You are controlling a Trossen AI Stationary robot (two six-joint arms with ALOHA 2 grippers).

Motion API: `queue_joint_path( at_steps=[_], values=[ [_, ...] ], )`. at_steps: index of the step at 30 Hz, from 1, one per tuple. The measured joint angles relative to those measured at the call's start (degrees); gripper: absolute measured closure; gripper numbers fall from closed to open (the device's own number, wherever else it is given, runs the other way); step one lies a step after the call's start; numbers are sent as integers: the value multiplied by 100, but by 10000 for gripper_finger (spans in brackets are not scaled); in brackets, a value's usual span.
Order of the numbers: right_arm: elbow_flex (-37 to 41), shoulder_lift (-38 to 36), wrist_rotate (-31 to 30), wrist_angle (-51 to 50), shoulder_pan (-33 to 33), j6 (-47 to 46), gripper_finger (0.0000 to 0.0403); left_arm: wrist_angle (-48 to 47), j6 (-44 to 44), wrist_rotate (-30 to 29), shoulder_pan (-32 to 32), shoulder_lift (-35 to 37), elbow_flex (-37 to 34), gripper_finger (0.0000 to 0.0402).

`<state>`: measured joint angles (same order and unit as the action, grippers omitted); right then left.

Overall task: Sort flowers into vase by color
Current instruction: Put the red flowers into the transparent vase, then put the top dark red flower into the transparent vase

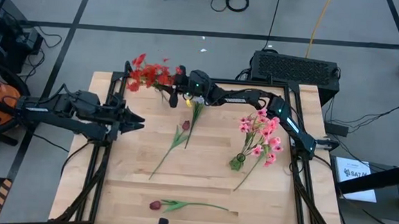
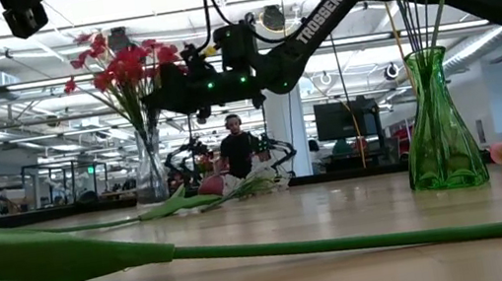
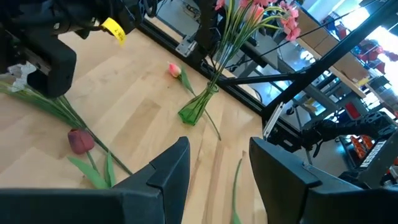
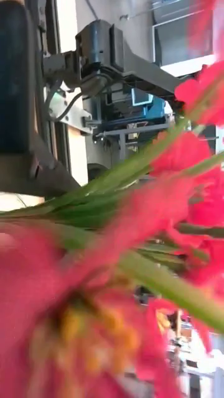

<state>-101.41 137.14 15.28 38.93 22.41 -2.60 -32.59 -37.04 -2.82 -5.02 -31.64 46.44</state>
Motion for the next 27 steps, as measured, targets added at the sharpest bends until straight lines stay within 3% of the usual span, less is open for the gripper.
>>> queue_joint_path(
  at_steps=[5,14,22,27],
  values=[
    [0,-212,3,-711,0,-72,238,-3,9,-1,0,0,0,230],
    [0,-1500,-19,-3696,13,609,171,-80,146,-138,0,0,0,230],
    [0,-2868,-662,-6875,9,-495,177,-99,313,-553,0,-126,0,230],
    [61,-3593,-674,-8079,-88,-678,199,-97,632,-607,0,-333,0,230]
  ],
)
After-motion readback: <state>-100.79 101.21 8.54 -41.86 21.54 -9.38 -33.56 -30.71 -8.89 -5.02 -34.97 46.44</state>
